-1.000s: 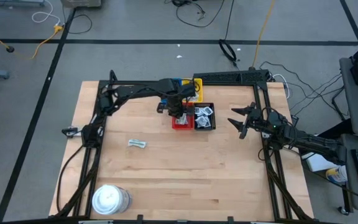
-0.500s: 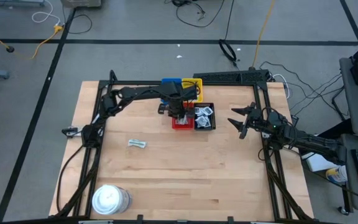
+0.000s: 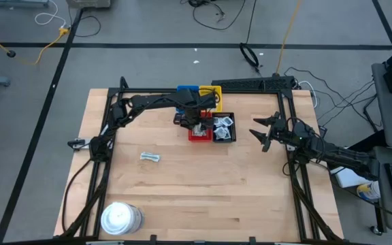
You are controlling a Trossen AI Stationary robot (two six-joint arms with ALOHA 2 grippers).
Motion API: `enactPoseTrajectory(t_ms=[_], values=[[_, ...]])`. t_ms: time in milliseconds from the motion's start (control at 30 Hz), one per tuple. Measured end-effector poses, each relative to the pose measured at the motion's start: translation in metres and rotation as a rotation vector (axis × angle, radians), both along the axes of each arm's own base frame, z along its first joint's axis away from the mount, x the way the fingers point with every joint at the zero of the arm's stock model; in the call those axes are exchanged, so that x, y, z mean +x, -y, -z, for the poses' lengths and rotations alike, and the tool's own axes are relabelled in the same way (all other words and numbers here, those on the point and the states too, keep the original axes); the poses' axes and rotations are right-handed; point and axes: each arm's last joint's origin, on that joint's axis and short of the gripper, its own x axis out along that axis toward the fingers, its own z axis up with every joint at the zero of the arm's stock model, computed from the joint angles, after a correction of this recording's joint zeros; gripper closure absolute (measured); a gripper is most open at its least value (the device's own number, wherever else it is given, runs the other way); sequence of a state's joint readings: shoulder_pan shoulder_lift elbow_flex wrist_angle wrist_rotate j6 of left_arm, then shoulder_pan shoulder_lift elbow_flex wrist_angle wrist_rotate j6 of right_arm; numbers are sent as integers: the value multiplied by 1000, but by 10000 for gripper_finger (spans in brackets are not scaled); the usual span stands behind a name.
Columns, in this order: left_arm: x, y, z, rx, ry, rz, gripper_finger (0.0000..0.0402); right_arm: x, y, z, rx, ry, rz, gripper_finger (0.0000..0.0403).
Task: Pick & Place First Aid Supplies
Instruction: Put the top bandage pack into the red bin
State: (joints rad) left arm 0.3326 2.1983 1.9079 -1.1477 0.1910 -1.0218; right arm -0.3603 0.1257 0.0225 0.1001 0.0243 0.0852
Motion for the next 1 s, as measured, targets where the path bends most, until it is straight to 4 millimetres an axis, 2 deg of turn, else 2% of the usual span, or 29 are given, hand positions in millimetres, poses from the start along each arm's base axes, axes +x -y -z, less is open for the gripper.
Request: enactPoseTrajectory(t_ms=[233, 400, 567, 833, 1000], values=[[-6, -1, -19, 20, 36, -7, 116, 0, 0, 0, 0, 0, 0, 140], [-10, 2, -30, 4, 62, 29, 127, 0, 0, 0, 0, 1, 0, 140], [-11, 7, -31, 0, 57, 99, 139, 0, 0, 0, 0, 1, 0, 140], [-10, 32, -31, 4, 77, 487, 147, 0, 0, 0, 0, 1, 0, 140], [-20, 49, -39, 33, 103, 700, 139, 0, 0, 0, 0, 0, 0, 140]])
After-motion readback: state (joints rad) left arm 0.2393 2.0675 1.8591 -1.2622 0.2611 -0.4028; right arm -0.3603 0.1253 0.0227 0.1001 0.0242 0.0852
